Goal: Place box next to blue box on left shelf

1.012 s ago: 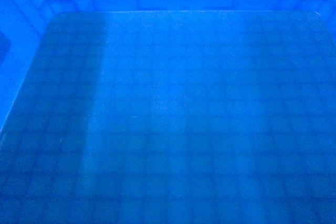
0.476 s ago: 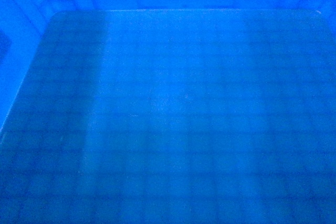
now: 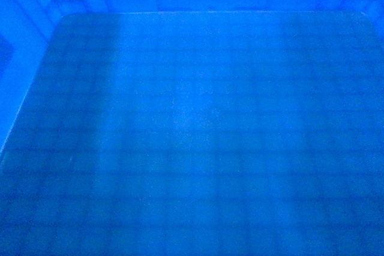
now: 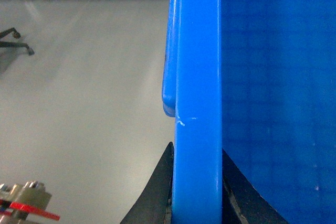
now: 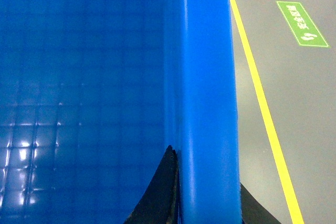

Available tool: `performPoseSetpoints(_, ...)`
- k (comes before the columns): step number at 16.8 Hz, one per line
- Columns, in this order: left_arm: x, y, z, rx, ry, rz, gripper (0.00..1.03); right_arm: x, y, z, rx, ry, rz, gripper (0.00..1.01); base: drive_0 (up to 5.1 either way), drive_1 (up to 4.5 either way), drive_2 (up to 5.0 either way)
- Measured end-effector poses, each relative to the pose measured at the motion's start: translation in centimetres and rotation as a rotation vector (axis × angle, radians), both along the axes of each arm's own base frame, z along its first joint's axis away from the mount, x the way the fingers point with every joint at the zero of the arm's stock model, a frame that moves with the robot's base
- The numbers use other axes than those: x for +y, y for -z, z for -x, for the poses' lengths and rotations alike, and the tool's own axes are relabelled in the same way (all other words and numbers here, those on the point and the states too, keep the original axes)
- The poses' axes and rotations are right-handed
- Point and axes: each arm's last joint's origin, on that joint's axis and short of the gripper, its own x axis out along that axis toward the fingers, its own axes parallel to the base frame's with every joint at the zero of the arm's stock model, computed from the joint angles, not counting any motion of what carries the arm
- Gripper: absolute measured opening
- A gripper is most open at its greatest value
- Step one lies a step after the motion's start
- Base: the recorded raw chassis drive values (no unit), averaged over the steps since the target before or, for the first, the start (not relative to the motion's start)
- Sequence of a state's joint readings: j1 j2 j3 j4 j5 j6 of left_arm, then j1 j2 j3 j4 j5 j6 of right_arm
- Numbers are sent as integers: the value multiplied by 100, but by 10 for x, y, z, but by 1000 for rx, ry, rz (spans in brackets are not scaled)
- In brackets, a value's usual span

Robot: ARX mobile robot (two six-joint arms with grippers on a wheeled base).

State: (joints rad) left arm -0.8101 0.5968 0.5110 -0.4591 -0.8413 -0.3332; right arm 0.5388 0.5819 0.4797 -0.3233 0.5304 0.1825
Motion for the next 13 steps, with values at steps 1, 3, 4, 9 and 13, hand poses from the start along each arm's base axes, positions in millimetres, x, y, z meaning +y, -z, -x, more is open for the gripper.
performPoseSetpoints(1,0,0,0,0,0,0,10,0,0,0,1,0,1,9,3,415,-409)
performPoseSetpoints(3,0,0,0,-1,0,1,10,0,0,0,-2,0,-1,9,3,415,-409)
performPoseSetpoints(4,0,0,0,-1,0,1,10,0,0,0,0,0,0,9,3,415,-409)
performPoseSetpoints(9,0,0,0,1,0,-1,10,0,0,0,0,0,1,9,2,414,-410)
performPoseSetpoints(13,0,0,0,1,0,-1,10,0,0,0,0,0,1,9,10,422,-402)
